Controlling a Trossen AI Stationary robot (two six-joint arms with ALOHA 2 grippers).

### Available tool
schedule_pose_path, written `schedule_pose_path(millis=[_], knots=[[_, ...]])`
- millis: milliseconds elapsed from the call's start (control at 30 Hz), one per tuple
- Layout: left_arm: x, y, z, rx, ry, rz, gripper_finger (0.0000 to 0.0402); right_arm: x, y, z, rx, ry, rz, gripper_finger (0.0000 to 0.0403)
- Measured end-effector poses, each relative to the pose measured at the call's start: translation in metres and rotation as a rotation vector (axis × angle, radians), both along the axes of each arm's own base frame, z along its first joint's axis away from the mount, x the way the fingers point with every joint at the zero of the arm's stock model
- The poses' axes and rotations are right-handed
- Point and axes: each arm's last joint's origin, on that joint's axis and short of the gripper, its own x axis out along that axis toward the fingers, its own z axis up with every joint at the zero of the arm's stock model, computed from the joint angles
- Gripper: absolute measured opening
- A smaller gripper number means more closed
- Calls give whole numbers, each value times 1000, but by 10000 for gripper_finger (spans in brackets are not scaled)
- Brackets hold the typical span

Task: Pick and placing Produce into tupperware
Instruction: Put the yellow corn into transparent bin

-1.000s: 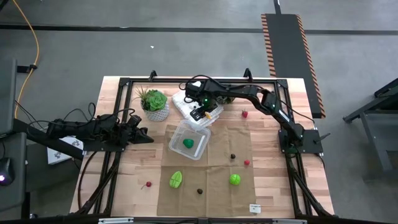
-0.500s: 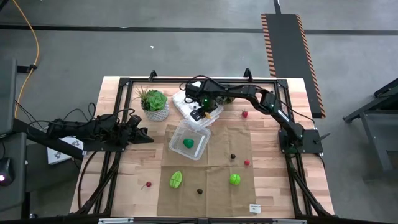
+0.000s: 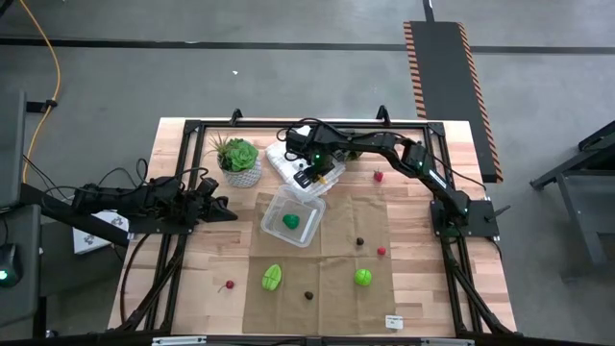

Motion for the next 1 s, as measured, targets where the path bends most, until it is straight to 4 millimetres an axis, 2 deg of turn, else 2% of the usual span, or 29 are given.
schedule_pose_path(millis=[600, 833, 1000], knots=[[0, 0, 0, 2, -1, 0, 1, -1, 0, 2, 0, 6, 1, 32], [0, 0, 0, 2, -1, 0, 1, -5, 1, 14, -5, 4, 0, 28], [0, 0, 0, 2, -1, 0, 1, -1, 3, 39, -28, -41, 14, 28]])
